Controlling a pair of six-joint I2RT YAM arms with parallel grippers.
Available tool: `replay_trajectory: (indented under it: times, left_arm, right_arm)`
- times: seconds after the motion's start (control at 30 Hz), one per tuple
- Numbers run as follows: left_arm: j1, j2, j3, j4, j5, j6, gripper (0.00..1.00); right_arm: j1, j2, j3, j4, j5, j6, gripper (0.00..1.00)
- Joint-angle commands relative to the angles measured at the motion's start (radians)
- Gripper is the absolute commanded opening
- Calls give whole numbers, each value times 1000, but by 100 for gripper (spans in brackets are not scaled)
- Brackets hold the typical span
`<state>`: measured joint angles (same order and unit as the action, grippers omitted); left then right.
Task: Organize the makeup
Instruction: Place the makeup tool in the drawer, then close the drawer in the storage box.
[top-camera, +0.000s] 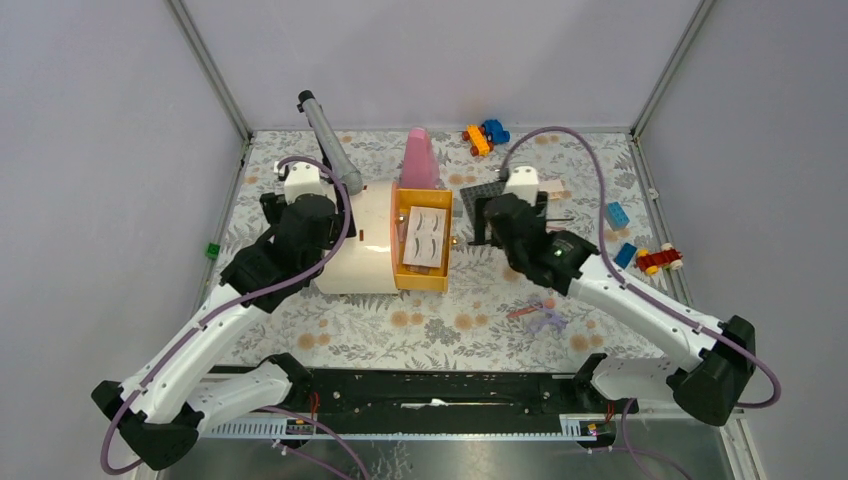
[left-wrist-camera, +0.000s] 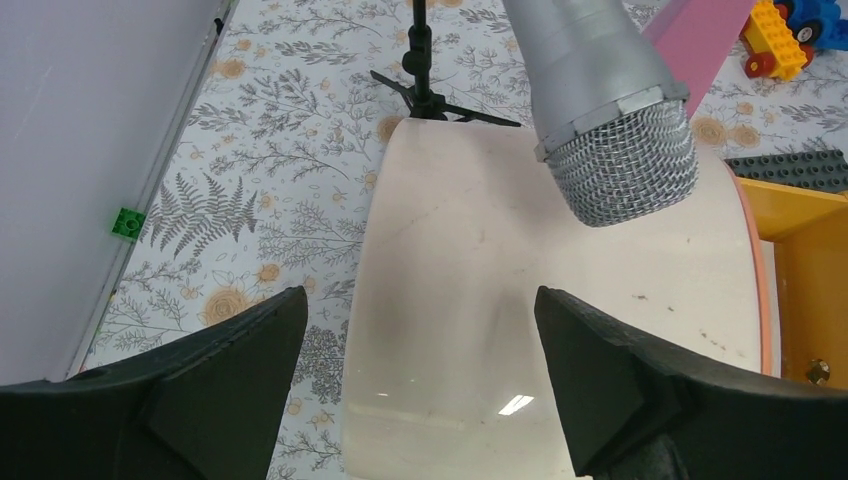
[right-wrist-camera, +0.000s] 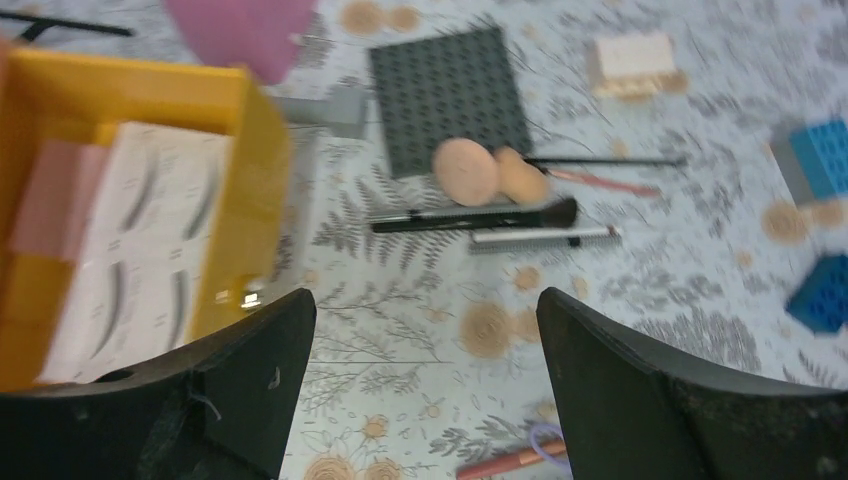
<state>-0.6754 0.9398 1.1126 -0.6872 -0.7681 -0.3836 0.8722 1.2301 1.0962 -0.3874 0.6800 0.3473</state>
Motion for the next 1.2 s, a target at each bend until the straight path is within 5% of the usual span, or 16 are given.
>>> replay_trajectory:
  times: [0.0, 0.27, 0.87, 1.17]
  left_arm:
    - [5, 11, 56, 21, 19, 26, 95]
    - [5, 0, 12, 89, 41, 100, 96]
    - [28, 50, -21, 152, 91, 127, 97]
    - [37, -18, -128, 279, 84, 153, 98]
  right_arm:
    - [-179, -104, -39, -154, -89, 226, 89]
    - [-558, -115, -207, -199, -354, 252, 91]
    - [-573, -234, -387, 28, -429, 234, 93]
    - [-574, -301, -279, 110, -363, 189, 94]
